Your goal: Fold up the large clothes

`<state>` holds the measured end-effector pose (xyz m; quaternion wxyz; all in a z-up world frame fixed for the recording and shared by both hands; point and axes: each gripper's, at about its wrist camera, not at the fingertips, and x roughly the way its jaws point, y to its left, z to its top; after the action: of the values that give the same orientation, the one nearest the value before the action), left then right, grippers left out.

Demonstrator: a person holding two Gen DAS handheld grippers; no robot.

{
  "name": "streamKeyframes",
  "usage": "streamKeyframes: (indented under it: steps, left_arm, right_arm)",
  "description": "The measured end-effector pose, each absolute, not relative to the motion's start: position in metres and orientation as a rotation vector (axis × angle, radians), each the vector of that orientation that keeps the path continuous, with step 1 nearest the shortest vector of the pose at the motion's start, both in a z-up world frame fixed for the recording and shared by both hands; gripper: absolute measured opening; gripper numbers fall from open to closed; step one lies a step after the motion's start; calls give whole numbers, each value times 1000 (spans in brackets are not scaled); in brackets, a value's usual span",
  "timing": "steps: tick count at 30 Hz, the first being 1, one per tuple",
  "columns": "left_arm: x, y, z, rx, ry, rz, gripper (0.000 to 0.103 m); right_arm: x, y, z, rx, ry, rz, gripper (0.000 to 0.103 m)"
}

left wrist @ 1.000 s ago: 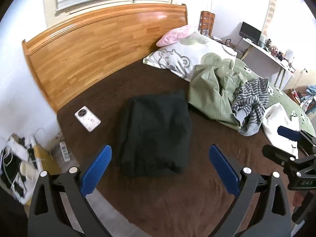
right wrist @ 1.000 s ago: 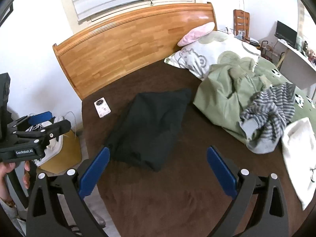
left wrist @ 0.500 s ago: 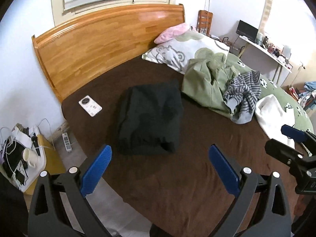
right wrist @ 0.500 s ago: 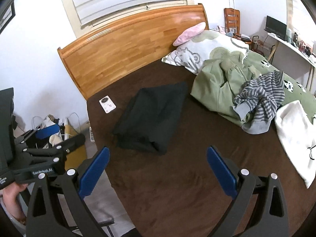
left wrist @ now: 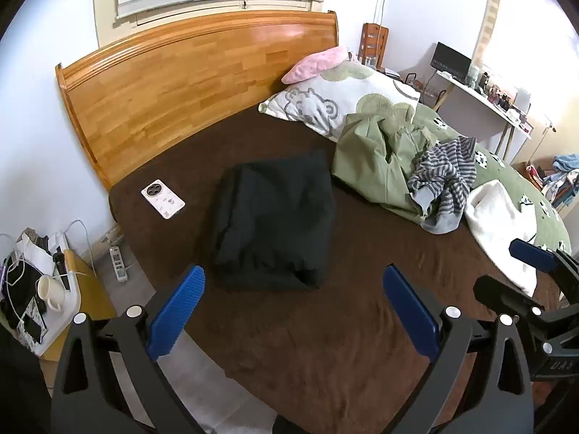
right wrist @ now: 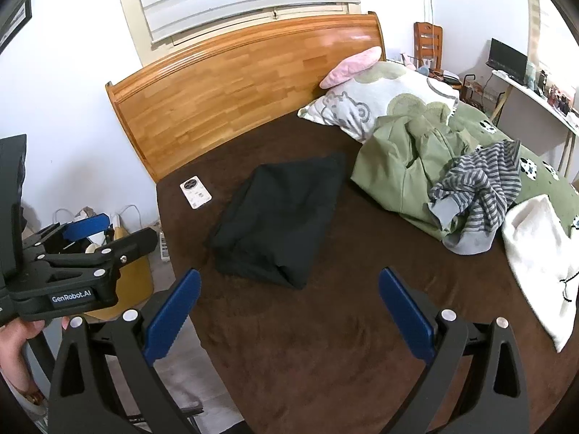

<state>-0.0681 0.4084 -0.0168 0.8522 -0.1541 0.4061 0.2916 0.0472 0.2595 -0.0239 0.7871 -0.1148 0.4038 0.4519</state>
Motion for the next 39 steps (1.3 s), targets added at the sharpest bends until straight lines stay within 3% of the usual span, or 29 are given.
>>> streamKeyframes:
  steps: [39]
  left_arm:
    - [-76,437,-25,-308,888,714,96]
  right_arm:
    - [46,290,-42,-340,925,1006,97]
